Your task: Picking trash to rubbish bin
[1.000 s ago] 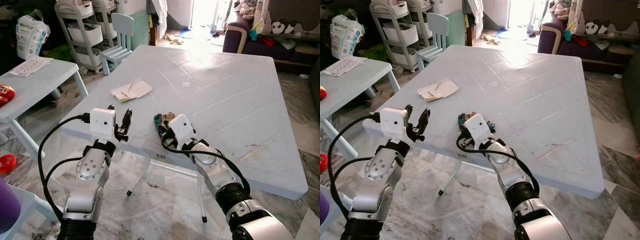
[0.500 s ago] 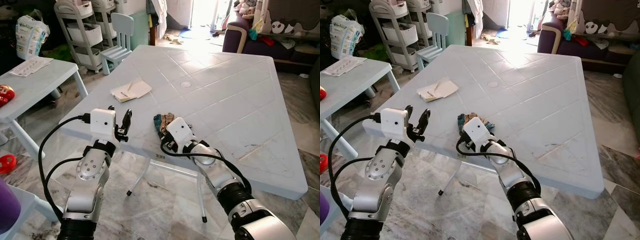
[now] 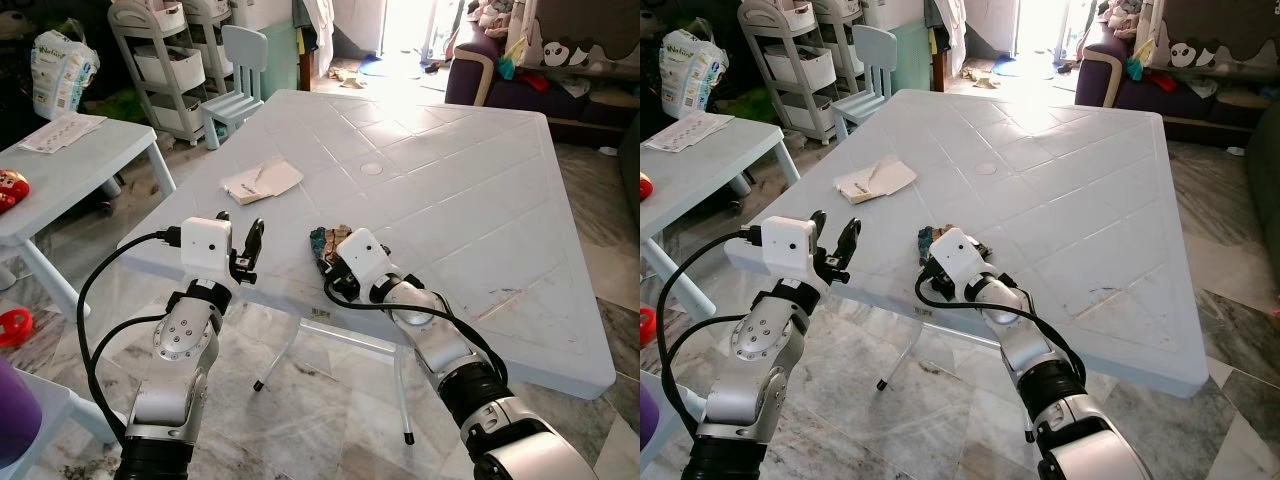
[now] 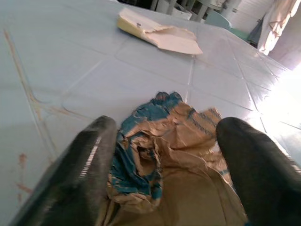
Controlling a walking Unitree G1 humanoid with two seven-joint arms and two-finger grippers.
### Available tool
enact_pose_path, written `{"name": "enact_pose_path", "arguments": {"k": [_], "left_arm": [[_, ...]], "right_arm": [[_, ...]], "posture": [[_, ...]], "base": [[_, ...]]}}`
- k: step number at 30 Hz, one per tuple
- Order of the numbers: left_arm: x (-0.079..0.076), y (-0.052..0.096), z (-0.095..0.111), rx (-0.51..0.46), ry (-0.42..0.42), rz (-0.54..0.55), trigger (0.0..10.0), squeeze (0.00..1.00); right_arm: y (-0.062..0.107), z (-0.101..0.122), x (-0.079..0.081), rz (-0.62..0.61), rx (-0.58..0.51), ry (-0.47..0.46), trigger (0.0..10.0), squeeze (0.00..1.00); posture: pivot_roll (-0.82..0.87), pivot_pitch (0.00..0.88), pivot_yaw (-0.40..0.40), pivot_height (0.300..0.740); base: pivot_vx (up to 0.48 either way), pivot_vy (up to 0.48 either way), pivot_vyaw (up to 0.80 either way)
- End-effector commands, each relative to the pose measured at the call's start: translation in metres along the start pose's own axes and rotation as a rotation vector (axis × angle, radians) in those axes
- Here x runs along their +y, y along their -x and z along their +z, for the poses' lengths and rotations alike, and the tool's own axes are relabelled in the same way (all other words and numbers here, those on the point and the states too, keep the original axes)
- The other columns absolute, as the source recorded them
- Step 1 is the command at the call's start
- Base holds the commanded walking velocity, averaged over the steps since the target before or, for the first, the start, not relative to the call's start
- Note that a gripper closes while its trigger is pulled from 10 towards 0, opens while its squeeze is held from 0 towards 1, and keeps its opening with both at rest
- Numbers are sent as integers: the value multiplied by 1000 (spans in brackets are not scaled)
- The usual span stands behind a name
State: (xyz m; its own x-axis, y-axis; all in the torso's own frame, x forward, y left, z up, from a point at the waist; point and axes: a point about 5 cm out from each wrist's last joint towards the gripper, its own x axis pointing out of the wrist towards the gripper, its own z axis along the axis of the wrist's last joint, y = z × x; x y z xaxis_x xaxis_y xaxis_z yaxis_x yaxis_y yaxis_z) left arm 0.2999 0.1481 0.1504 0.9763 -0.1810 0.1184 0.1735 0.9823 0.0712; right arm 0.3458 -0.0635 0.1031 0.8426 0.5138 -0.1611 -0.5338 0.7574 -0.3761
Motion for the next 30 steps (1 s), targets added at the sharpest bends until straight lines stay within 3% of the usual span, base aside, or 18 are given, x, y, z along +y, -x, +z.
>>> {"name": "enact_pose_path", "arguments": {"k": [1, 8, 9, 10, 11, 18, 19, 20, 21, 30], "left_arm": [[1, -2, 1, -5, 1, 8, 10000, 0], [1, -2, 1, -3, 3, 8, 10000, 0], [0, -2, 1, -3, 4, 6, 10000, 0], [0, -2, 1, -2, 4, 6, 10000, 0], [0, -2, 1, -2, 4, 5, 10000, 0], [-4, -1, -5, 37, 13, -31, 10000, 0], [-5, 0, -6, 38, 11, -35, 10000, 0], [-5, 0, -6, 38, 11, -35, 10000, 0], [-6, 0, -8, 55, 11, -45, 10000, 0], [-7, 8, -35, 248, 5, -78, 10000, 0]], "right_arm": [[-2, -1, 0, 7, 34, 6, 10000, 1000], [0, -14, 9, 53, 107, -44, 10000, 1000], [0, -19, 12, 71, 143, -58, 10000, 886], [1, -22, 13, 80, 162, -62, 10000, 886], [1, -26, 14, 81, 191, -59, 10000, 0], [9, -49, 25, 146, 322, -125, 10000, 0], [9, -49, 24, 134, 314, -141, 4549, 0], [9, -49, 24, 134, 314, -141, 4549, 0], [10, -50, 23, 128, 318, -142, 0, 0], [11, -46, 10, 69, 284, -168, 0, 0]], "posture": [[-33, 0, 14, 740], [-34, 0, 13, 740], [-35, 0, 14, 740], [-34, 0, 13, 740], [-34, 0, 13, 740], [-32, 0, 15, 740], [-32, 0, 15, 740], [-32, 0, 15, 740], [-31, 0, 17, 740], [-35, 0, 26, 740]], "base": [[0, 0, 0], [0, 0, 0], [0, 0, 0], [0, 0, 0], [0, 0, 0], [0, 0, 0], [0, 0, 0], [0, 0, 0], [0, 0, 0], [0, 0, 0]]}}
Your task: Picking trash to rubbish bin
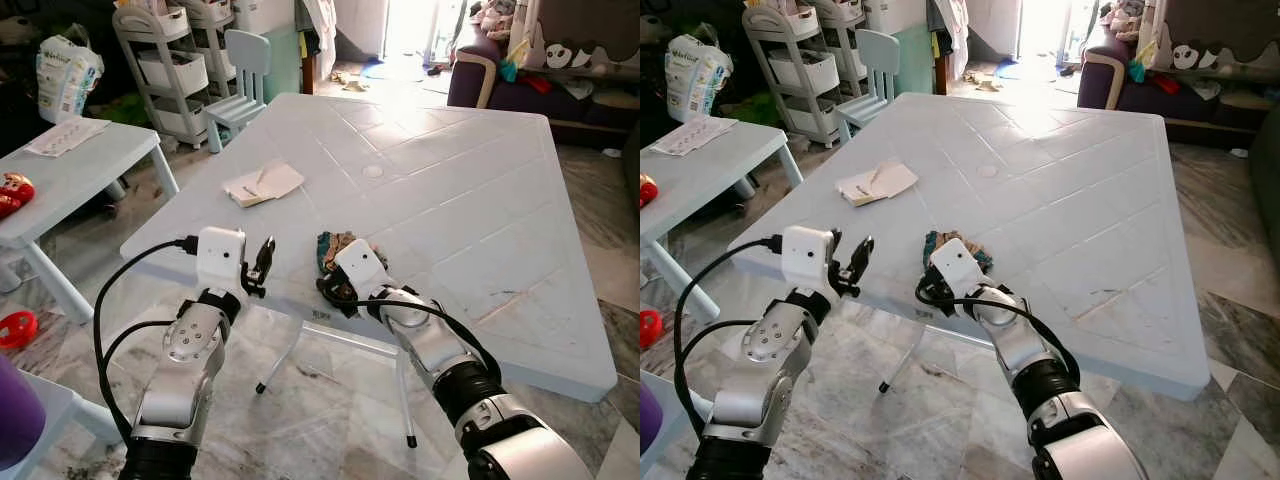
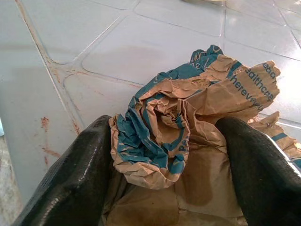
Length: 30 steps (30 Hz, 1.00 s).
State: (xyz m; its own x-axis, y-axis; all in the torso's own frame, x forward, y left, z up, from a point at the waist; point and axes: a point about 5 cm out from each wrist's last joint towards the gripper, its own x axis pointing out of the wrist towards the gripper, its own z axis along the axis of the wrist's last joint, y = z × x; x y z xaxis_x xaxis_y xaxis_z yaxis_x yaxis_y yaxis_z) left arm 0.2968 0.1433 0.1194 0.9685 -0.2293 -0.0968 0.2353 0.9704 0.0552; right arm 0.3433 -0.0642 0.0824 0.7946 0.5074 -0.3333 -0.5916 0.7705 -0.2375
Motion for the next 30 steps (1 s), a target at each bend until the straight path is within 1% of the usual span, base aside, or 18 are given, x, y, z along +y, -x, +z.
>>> {"name": "enact_pose_path", "arguments": {"k": [1, 5, 6, 7, 9, 12, 13, 14, 17, 19, 23, 27, 30], "left_arm": [[0, 3, -7, 45, -10, -20, 10000, 0], [-2, 6, -12, 83, 19, -47, 10000, 0], [-6, 7, -14, 106, 56, -81, 10000, 0], [-7, 7, -14, 108, 60, -86, 10000, 0], [-13, 8, -15, 121, 85, -129, 10000, 0], [-21, 9, -17, 142, 85, -193, 10000, 0], [-21, 9, -17, 142, 85, -193, 10000, 0], [-26, 9, -17, 152, 78, -234, 10000, 0], [-27, 9, -16, 156, 79, -239, 10000, 0], [-28, 9, -17, 167, 86, -254, 10000, 0], [-30, 9, -17, 173, 86, -268, 10000, 0], [-30, 9, -16, 174, 83, -269, 10000, 0], [-27, 7, -14, 147, 61, -237, 10000, 0]], "right_arm": [[7, -28, -4, -20, 110, -47, 0, 0], [8, -24, -9, -52, 85, -51, 0, 0], [8, -23, -11, -64, 79, -54, 0, 0], [8, -23, -11, -64, 80, -54, 0, 0], [8, -21, -13, -75, 68, -55, 0, 0], [6, -18, -12, -76, 62, -60, 0, 0], [6, -18, -12, -76, 62, -60, 0, 0], [4, -15, -8, -59, 47, -71, 0, 0], [3, -13, -5, -51, 37, -80, 0, 0], [2, -11, -1, -28, 17, -103, 0, 0], [1, -10, 2, -7, 5, -129, 0, 0], [2, -10, 0, -18, 1, -132, 0, 0], [3, -3, -7, -68, -49, -129, 0, 0]], "posture": [[-33, 0, 26, 740], [-31, 0, 26, 740], [-31, 0, 27, 740], [-31, 0, 27, 740], [-31, 0, 29, 740], [-31, 0, 29, 740], [-31, 0, 29, 740], [-33, 0, 30, 740], [-35, 0, 31, 740], [-35, 0, 29, 740], [-35, 0, 29, 740], [-37, 0, 28, 740], [-37, 0, 29, 740]], "base": [[0, 0, 0], [0, 0, 0], [0, 0, 0], [0, 0, 0], [0, 0, 0], [0, 0, 0], [0, 0, 0], [0, 0, 0], [0, 0, 0], [0, 0, 0], [0, 0, 0], [0, 0, 0], [0, 0, 0]]}}
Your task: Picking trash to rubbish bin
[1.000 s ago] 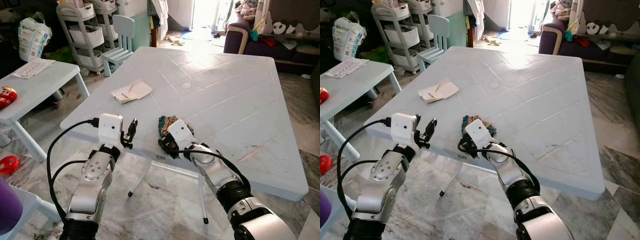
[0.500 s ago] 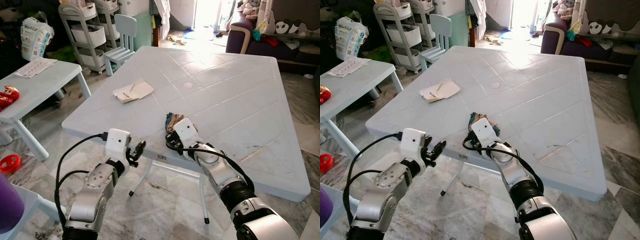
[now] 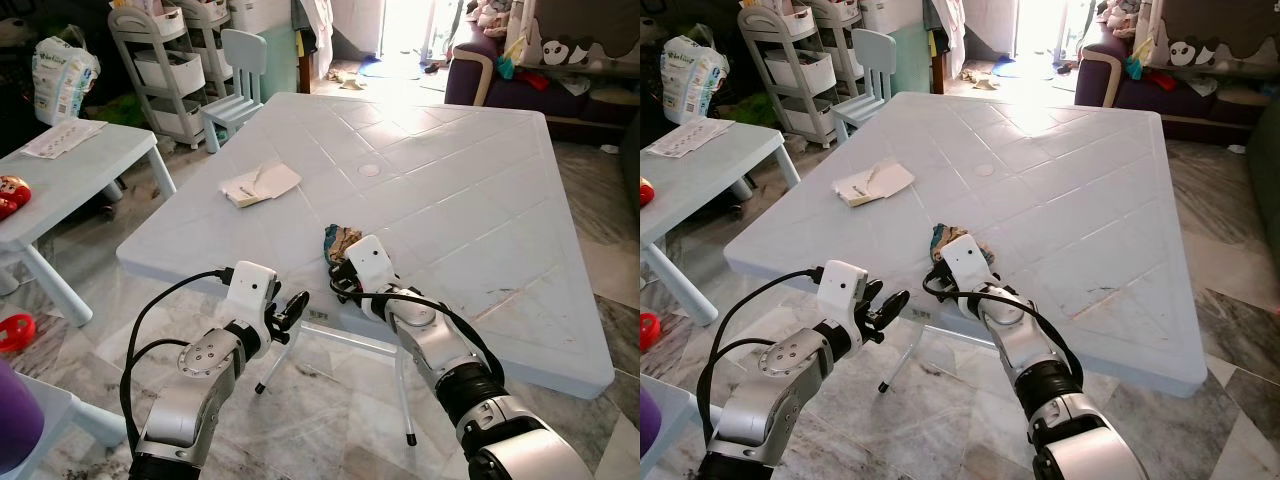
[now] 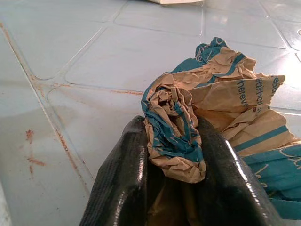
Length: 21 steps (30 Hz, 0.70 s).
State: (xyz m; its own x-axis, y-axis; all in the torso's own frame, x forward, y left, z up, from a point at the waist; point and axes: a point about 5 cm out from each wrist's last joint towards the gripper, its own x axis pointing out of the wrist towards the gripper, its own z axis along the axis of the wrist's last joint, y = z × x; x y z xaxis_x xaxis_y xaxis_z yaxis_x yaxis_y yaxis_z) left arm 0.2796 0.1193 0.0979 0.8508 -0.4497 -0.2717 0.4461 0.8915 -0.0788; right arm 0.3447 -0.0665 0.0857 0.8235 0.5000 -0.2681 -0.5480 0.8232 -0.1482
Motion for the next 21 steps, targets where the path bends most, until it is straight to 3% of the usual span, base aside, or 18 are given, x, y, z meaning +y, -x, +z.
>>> {"name": "enact_pose_path", "arguments": {"k": [1, 11, 17, 21], "left_arm": [[3, 0, 9, -43, -41, 31, 10000, 0], [26, -2, 40, -216, -61, 246, 10000, 0], [48, 3, 62, -332, -74, 409, 10000, 0], [54, 3, 68, -359, -72, 444, 10000, 0]], "right_arm": [[2, -2, -7, -48, -11, -24, 0, 0], [14, 25, -25, -163, -187, -34, 0, 0], [39, 59, -38, -259, -395, -49, 0, 0], [49, 70, -40, -289, -447, -50, 0, 0]], "posture": [[-37, 0, 29, 740], [-54, 0, 36, 740], [-74, 0, 51, 740], [-81, 0, 56, 740]], "base": [[0, 0, 0], [0, 0, 0], [0, 0, 0], [0, 0, 0]]}}
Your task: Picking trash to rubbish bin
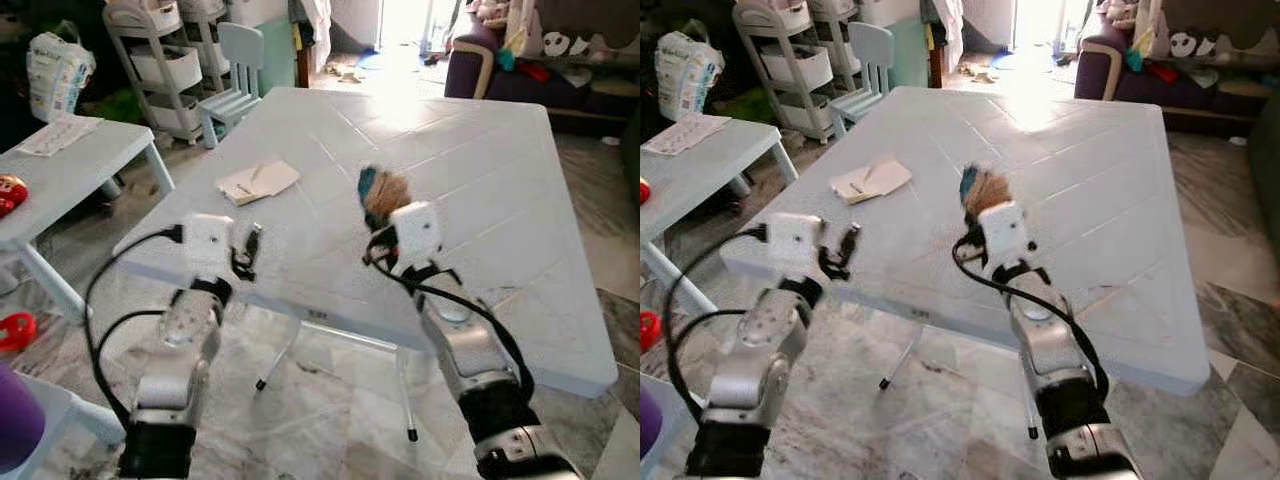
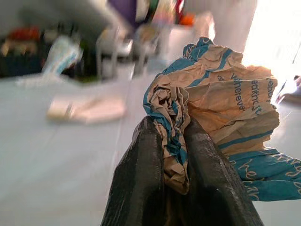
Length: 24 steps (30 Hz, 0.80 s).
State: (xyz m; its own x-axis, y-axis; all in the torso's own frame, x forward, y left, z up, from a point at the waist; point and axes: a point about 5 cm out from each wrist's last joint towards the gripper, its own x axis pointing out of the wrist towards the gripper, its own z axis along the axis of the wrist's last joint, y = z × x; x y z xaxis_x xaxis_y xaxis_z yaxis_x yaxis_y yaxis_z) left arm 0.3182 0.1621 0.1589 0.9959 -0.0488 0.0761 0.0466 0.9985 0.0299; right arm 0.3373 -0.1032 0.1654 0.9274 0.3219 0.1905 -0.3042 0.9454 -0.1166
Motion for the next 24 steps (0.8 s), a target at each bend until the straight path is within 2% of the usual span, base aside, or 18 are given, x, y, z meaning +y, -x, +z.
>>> {"name": "enact_pose_path", "arguments": {"k": [1, 5, 8, 15, 24], "left_arm": [[4, -3, 2, -8, -8, 23, 10000, 0], [10, -8, 1, 3, -23, 62, 10000, 0], [11, -10, 0, 9, 7, 64, 10000, 0], [2, -10, 2, -16, 17, 13, 10000, 0], [2, -12, 1, -20, 14, 14, 10000, 0]], "right_arm": [[2, 11, -3, -25, -36, -10, 0, 0], [6, 22, -1, -20, -70, 2, 0, 0], [9, 26, 4, 4, -83, 25, 0, 0], [13, 28, 5, 10, -72, 22, 0, 0], [12, 34, 6, 19, -68, 25, 0, 0]], "posture": [[-84, 0, 57, 740], [-94, 0, 59, 740], [-97, 0, 61, 740], [-91, 0, 58, 740], [-91, 0, 55, 740]], "base": [[0, 0, 0], [0, 0, 0], [0, 0, 0], [325, 0, 0], [414, 0, 0]]}}
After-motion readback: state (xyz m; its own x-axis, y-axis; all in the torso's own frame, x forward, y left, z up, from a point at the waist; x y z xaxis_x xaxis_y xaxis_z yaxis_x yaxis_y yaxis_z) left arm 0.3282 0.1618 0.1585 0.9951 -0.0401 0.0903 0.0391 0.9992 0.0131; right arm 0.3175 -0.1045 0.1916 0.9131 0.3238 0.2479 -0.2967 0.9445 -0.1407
